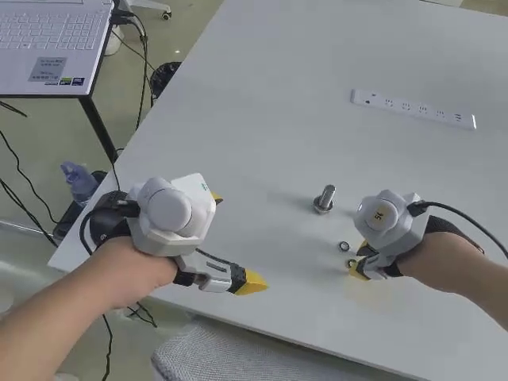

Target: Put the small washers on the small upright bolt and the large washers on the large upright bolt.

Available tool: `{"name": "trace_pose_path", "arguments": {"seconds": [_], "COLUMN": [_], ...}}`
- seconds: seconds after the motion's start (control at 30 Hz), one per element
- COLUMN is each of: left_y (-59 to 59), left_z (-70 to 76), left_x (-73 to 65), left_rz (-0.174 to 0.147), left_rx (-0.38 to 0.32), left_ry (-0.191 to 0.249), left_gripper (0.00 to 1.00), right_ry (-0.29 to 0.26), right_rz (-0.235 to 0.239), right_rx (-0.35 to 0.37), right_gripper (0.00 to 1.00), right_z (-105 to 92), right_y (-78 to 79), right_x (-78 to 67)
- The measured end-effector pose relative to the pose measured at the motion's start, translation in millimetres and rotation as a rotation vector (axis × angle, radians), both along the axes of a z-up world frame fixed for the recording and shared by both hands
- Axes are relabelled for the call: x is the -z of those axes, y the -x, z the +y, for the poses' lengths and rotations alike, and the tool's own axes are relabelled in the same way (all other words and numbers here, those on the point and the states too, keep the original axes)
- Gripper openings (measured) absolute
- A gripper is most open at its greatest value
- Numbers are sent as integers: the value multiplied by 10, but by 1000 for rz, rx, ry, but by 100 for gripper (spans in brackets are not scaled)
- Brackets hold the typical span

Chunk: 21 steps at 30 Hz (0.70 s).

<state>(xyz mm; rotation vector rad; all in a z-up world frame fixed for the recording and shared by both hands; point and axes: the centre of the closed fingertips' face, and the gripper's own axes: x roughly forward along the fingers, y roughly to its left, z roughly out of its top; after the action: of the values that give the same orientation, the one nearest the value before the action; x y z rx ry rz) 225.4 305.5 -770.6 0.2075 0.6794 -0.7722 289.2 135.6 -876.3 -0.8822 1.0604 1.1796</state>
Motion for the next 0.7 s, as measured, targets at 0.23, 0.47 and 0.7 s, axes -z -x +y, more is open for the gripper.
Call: {"name": "trace_pose_path", "arguments": {"seconds": [0.23,0.47,0.7], "left_y": [11,34,69], "left_z": [-14,-25,-22], "left_x": [-1,9,22], "left_rz": [4,11,16], "left_rx": [4,8,6], "left_ry": [-1,-1,2], "left_gripper": [93,91,90], "right_ry": [4,8,19], "right_rz": [-18,-15,-18], "right_rx": [-18,-6,-15], "right_gripper": [22,20,15], "right_z": [1,3,6], "right_y": [38,34,43], "right_x": [0,5,7]}}
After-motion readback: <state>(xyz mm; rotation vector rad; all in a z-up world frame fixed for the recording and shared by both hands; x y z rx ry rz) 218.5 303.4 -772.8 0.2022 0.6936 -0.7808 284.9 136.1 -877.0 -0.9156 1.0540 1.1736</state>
